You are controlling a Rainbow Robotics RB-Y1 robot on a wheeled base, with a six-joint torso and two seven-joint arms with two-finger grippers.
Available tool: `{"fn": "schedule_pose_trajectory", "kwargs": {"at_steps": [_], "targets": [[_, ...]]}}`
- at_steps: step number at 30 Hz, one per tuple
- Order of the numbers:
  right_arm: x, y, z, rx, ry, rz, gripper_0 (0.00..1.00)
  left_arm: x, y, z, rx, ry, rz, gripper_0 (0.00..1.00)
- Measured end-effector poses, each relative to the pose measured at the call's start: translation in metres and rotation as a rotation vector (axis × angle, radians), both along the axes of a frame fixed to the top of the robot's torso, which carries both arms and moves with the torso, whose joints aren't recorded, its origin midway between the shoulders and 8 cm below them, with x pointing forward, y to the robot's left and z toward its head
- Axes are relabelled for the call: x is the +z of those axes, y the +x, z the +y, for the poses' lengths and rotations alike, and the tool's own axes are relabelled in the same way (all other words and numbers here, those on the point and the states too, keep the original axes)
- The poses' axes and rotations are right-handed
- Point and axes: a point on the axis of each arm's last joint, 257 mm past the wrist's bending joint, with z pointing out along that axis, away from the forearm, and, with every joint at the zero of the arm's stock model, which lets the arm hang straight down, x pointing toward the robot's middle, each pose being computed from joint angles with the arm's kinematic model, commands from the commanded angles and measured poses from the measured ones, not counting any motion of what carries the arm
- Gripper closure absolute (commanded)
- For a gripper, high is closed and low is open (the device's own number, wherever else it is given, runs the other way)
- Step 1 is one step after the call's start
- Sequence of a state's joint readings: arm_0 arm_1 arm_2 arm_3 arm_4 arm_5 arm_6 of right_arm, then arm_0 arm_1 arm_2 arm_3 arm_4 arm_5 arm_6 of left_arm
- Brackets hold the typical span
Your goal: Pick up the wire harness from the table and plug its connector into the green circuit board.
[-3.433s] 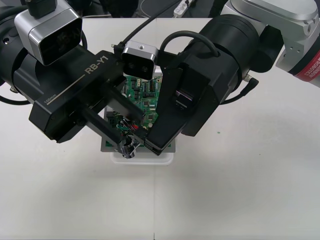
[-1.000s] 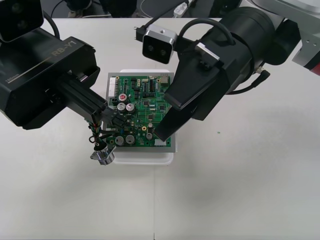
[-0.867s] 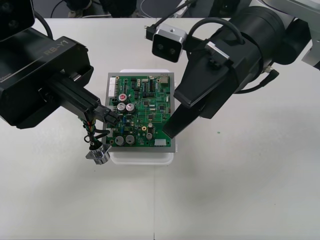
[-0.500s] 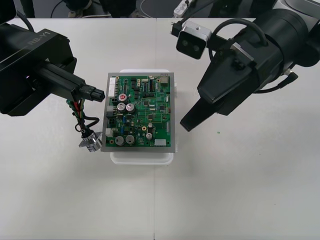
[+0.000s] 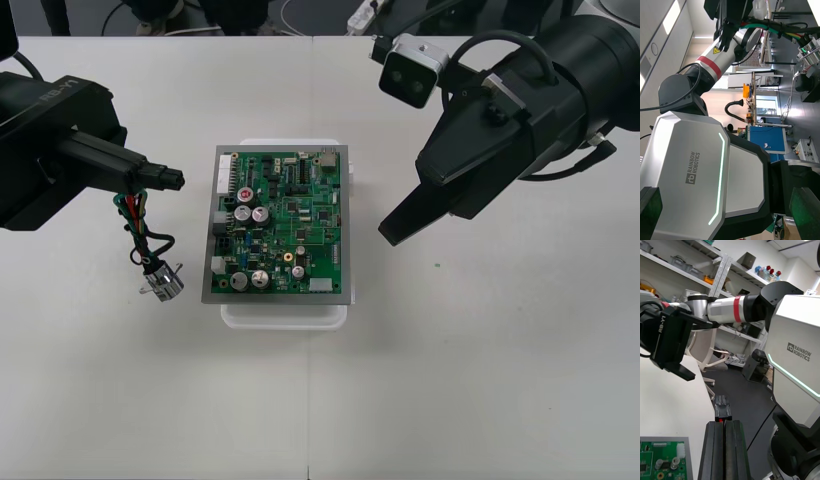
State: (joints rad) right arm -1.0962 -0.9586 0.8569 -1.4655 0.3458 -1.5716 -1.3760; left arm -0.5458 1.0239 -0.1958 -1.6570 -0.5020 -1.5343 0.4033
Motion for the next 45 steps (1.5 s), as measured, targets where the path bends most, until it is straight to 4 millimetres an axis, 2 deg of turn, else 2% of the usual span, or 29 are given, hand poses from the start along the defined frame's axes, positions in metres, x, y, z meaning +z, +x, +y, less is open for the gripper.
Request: {"fn": "schedule_pose_trajectory", "kwargs": {"at_steps": [8,15,19,27,34,45], "targets": [[-0.016,0.004,-0.002,0.01,0.017,-0.113,0.0,-0.006,0.028,0.016,0.086,-0.014,0.053,1.0],[-0.028,0.014,-0.002,-0.008,-0.023,-0.206,0.0,-0.009,0.041,0.026,0.129,-0.016,0.059,1.0],[-0.029,0.02,0.002,-0.027,-0.031,-0.279,0.0,-0.015,0.052,0.032,0.163,-0.01,0.046,1.0],[-0.044,0.033,0.006,-0.041,-0.092,-0.457,0.0,-0.033,0.071,0.044,0.226,0.013,-0.026,1.0],[-0.053,0.044,0.006,-0.046,-0.126,-0.583,0.0,-0.05,0.072,0.052,0.241,-0.006,-0.123,1.0],[-0.062,0.049,0.002,-0.035,-0.164,-0.819,0.0,-0.079,0.069,0.065,0.279,0.006,-0.062,1.0]]}}
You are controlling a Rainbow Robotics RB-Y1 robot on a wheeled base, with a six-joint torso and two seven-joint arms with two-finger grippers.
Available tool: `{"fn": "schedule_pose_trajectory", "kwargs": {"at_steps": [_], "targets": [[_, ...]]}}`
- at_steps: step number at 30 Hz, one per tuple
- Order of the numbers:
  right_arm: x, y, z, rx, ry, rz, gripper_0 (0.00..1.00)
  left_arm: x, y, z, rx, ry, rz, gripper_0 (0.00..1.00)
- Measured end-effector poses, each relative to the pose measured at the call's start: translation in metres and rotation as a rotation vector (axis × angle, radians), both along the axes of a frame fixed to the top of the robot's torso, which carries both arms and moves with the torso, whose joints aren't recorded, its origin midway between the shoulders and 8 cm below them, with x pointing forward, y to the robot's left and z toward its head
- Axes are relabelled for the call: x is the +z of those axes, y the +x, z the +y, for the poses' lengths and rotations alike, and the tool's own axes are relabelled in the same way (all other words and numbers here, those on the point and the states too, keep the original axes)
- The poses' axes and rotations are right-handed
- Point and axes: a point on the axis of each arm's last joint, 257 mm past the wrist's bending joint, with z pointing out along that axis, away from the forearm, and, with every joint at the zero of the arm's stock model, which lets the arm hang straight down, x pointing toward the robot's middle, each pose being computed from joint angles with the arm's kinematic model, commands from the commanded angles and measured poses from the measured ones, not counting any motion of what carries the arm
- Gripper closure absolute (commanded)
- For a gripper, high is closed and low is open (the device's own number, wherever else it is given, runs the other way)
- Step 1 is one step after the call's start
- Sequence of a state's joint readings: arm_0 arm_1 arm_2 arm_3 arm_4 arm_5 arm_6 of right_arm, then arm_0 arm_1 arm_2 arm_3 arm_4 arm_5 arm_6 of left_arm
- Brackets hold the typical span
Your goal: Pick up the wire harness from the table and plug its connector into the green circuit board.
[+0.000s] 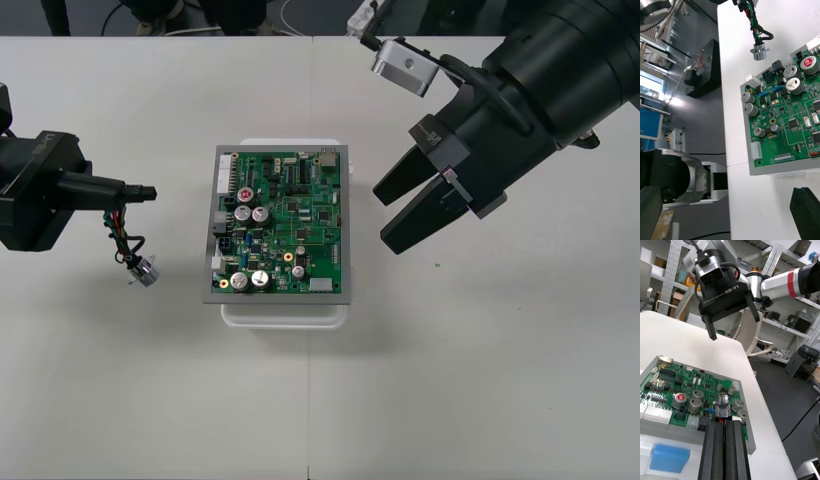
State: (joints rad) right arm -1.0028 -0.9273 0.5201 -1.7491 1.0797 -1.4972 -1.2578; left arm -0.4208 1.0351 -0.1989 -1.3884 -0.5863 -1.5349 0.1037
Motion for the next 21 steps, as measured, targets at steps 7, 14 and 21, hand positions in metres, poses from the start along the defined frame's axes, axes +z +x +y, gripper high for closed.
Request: {"fn": "schedule_pose_trajectory", "kwargs": {"at_steps": [7,14,21], "targets": [[-0.015,0.009,-0.001,-0.007,-0.046,-0.076,0.0,-0.017,0.003,0.003,0.0,0.005,-0.121,1.0],[-0.013,0.012,0.004,0.02,-0.063,-0.166,0.0,-0.034,0.003,0.004,-0.008,0.014,-0.195,1.0],[0.006,0.03,0.02,-0.019,0.001,-0.24,0.0,-0.05,0.01,0.013,0.024,0.042,-0.161,1.0]]}}
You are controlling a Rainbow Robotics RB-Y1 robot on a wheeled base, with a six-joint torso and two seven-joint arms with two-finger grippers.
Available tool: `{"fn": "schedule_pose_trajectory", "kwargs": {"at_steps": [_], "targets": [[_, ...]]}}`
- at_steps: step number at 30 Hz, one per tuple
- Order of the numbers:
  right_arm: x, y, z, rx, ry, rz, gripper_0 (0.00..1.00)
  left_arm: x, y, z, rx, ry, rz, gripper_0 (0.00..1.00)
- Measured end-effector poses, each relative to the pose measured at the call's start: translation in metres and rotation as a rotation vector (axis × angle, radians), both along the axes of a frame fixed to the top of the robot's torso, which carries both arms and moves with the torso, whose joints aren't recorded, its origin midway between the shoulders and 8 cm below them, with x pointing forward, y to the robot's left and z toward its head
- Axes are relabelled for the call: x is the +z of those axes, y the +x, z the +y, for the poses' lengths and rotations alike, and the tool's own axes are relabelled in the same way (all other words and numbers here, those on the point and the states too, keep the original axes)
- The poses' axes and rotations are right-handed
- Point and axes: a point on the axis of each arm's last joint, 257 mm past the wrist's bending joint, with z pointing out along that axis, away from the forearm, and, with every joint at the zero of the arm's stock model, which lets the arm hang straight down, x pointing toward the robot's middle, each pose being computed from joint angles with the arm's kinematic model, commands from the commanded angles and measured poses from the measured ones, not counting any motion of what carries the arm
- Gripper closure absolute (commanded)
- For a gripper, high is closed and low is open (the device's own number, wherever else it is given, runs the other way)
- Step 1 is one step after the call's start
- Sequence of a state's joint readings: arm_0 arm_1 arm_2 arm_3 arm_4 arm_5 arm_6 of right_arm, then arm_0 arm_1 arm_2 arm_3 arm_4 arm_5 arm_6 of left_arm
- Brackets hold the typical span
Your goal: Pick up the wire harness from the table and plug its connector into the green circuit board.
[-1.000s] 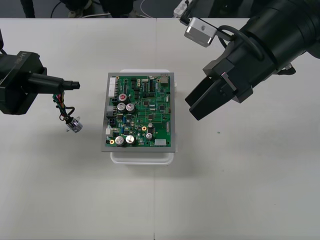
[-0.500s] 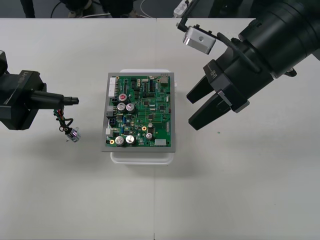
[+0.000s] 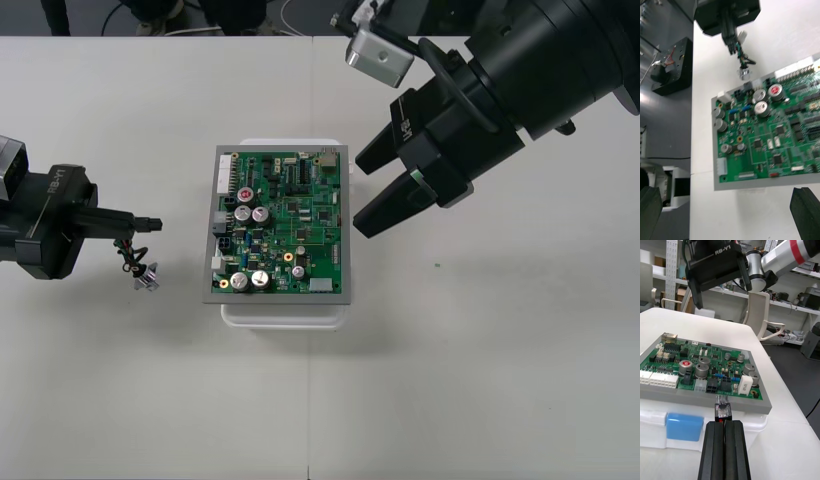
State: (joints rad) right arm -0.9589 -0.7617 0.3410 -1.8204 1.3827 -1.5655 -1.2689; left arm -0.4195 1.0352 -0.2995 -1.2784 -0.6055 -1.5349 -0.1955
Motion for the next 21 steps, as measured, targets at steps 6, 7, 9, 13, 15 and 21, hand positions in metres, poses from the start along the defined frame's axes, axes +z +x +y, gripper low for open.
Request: {"fn": "schedule_pose_trajectory", "kwargs": {"at_steps": [6,7,9,13,15,21], "targets": [[-0.004,0.01,0.004,-0.023,-0.006,-0.067,0.0,-0.007,0.002,0.003,0.003,0.023,-0.029,1.0],[-0.006,0.01,0.003,-0.026,-0.014,-0.082,0.0,-0.009,0.003,0.004,0.005,0.027,-0.04,1.0],[-0.011,0.01,0.002,-0.029,-0.029,-0.109,0.0,-0.012,0.005,0.007,0.013,0.032,-0.063,1.0],[-0.021,0.008,0.0,-0.03,-0.059,-0.171,0.0,-0.025,0.01,0.01,0.013,0.051,-0.092,1.0],[-0.025,0.007,-0.001,-0.029,-0.073,-0.205,0.0,-0.031,0.012,0.009,0.008,0.062,-0.097,1.0],[-0.032,0.001,-0.002,-0.02,-0.092,-0.257,0.0,-0.03,0.013,0.004,-0.004,0.062,-0.102,1.0]]}}
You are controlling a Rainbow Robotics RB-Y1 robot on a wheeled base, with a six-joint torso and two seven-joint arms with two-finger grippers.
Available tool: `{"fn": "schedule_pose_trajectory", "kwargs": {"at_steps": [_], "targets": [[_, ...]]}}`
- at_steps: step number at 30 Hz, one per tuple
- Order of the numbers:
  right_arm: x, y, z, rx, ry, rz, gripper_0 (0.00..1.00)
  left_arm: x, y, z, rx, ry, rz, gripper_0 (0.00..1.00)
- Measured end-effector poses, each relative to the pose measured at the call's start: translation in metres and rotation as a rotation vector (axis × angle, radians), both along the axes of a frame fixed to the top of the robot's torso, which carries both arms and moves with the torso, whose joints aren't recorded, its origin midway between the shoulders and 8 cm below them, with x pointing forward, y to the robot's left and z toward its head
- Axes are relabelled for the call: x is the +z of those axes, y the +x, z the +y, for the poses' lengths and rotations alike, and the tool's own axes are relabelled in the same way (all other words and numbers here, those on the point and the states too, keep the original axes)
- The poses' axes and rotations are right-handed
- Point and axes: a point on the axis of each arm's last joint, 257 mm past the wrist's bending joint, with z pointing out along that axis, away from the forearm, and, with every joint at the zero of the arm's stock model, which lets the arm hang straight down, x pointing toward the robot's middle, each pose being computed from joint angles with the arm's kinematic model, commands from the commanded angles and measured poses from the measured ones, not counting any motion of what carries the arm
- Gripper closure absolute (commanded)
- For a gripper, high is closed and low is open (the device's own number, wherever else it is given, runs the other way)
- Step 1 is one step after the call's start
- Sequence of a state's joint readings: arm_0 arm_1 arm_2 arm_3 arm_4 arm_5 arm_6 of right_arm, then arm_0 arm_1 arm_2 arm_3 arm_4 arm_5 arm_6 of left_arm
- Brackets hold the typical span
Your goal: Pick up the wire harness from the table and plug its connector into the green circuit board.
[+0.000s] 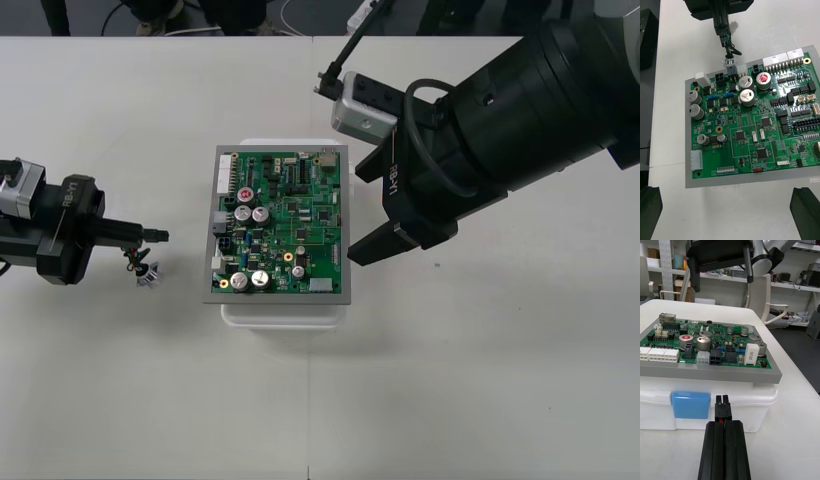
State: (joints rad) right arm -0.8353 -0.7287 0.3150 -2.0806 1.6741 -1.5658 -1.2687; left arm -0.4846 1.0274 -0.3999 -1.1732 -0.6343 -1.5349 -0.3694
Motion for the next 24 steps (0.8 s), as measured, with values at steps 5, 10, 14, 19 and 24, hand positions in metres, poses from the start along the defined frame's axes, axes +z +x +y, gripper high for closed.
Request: {"fn": "schedule_pose_trajectory", "kwargs": {"at_steps": [5,10,14,19,24], "targets": [[0.001,0.005,-0.001,-0.011,-0.02,-0.07,0.0,0.002,0.001,-0.006,-0.008,-0.014,-0.003,1.0],[0.004,0.012,0.0,-0.025,-0.033,-0.149,0.0,0.005,0.002,-0.012,-0.019,-0.027,-0.011,1.0],[0.008,0.02,0.007,-0.039,-0.026,-0.201,0.0,0.007,0.003,-0.016,-0.024,-0.034,-0.017,1.0],[0.011,0.024,0.015,-0.041,-0.016,-0.239,0.0,0.01,0.004,-0.021,-0.033,-0.045,-0.022,1.0],[0.012,0.03,0.014,-0.059,-0.017,-0.261,0.0,0.011,0.004,-0.028,-0.043,-0.06,-0.025,1.0]]}}
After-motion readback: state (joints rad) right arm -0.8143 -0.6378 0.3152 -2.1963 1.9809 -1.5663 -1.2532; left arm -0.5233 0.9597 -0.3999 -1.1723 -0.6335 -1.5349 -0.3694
